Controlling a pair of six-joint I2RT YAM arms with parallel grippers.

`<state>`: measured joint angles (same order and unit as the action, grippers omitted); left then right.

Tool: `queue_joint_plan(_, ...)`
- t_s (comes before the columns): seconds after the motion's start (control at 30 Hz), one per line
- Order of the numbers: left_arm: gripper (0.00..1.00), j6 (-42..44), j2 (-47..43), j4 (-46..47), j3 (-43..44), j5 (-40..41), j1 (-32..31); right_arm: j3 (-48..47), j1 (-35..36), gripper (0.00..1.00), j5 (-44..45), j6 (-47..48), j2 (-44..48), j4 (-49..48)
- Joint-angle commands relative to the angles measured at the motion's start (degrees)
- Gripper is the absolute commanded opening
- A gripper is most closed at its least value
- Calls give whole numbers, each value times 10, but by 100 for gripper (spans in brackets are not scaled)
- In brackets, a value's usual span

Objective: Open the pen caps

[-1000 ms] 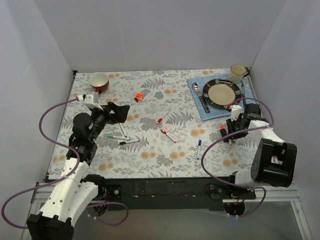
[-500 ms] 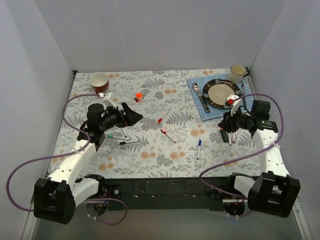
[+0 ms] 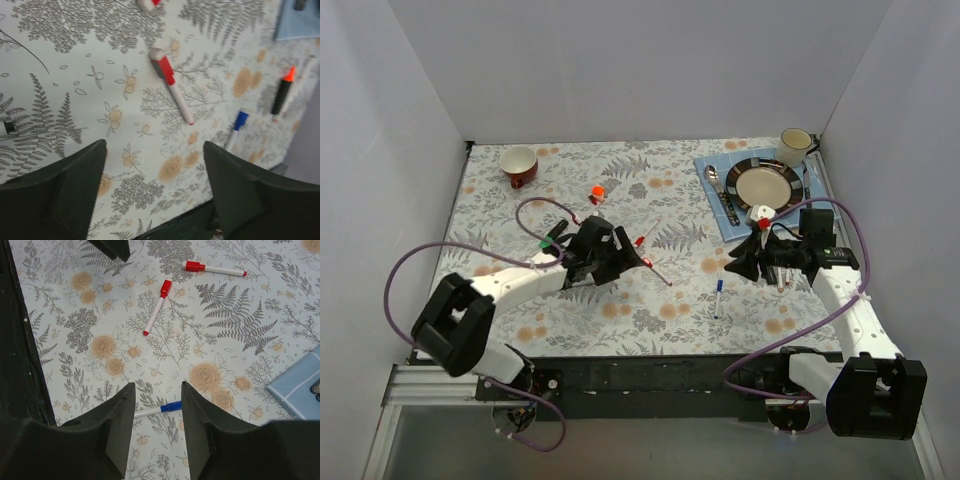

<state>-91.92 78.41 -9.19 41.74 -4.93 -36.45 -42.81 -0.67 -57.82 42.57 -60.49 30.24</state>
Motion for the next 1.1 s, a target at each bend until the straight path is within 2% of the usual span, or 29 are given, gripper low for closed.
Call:
queue_joint_plan(0.0,62,-127,99,-130,143,159,-45,-1,1,49,10,-9,12,-11)
queue_joint_plan(0.07,48,-157,160,-191,187,195,-53,2,1,49,11,-14,20,-16)
queue_joint_plan(0.2,47,-186,234,-247,292,229,-68,1,1,49,17,-16,29,-16)
queue_joint_plan(0.4,47,-193,359,-408,445,272,-90,2,1,49,26,-20,43,-19)
queue_joint_plan(0.47,47,-193,387,-436,503,281,-93,4,1,49,29,-20,46,-19)
queue_joint_plan(0.77,45,-211,429,-480,548,309,-116,6,1,49,32,-17,59,-19)
queue_joint_plan(0.93,46,-223,417,-505,556,339,-124,6,1,49,26,-14,61,-13)
queue_joint_plan(1.07,47,-229,416,-501,546,331,-125,5,1,49,25,-13,64,-11)
